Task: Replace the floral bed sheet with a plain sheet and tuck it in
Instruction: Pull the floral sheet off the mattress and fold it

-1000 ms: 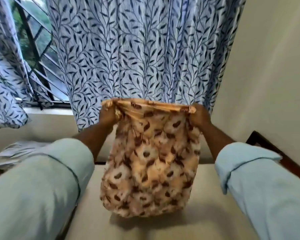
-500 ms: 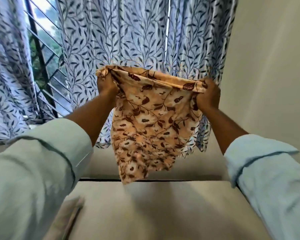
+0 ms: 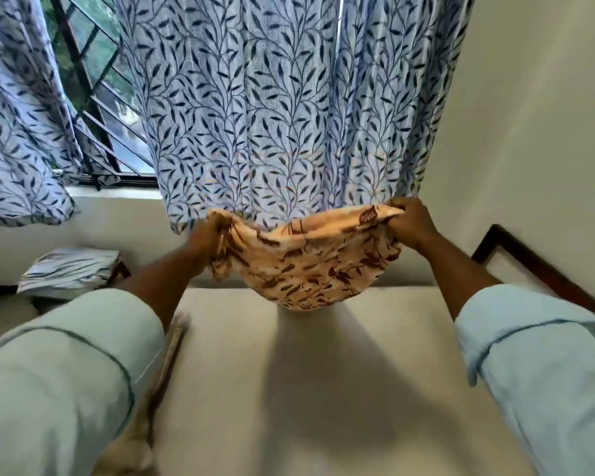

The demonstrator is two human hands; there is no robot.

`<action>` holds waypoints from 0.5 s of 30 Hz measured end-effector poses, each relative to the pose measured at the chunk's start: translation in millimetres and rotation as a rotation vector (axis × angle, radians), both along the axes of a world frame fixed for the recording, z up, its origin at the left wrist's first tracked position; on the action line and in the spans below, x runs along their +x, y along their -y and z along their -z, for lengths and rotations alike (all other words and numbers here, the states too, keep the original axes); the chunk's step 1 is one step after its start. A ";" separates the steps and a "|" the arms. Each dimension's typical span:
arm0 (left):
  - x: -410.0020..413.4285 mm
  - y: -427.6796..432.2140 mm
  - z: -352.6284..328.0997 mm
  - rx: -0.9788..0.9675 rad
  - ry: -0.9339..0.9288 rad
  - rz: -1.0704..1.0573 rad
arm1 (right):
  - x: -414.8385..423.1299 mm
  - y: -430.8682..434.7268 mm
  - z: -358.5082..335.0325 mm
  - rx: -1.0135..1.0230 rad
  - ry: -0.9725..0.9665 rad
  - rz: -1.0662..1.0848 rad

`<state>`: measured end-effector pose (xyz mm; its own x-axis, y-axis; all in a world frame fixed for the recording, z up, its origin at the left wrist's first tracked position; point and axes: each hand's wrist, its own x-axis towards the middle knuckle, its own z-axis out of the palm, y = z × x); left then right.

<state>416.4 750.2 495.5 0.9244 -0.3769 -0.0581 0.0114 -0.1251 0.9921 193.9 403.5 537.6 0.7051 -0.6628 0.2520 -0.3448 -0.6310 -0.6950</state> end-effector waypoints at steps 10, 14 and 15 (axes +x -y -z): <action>-89.3 -124.0 170.9 0.945 0.121 0.811 | -122.6 -133.4 207.1 0.110 -0.476 -0.130; -140.4 -149.8 200.0 1.111 -0.075 0.976 | -175.8 -161.5 266.9 0.138 -0.703 -0.183; -150.2 -154.5 204.7 1.124 -0.147 0.993 | -186.0 -167.3 276.3 0.147 -0.760 -0.207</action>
<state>266.2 904.7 290.9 0.2878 -0.5254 -0.8007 -0.4440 -0.8140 0.3745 8.0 570.8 261.2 0.7608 -0.4889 -0.4268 -0.6434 -0.6539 -0.3980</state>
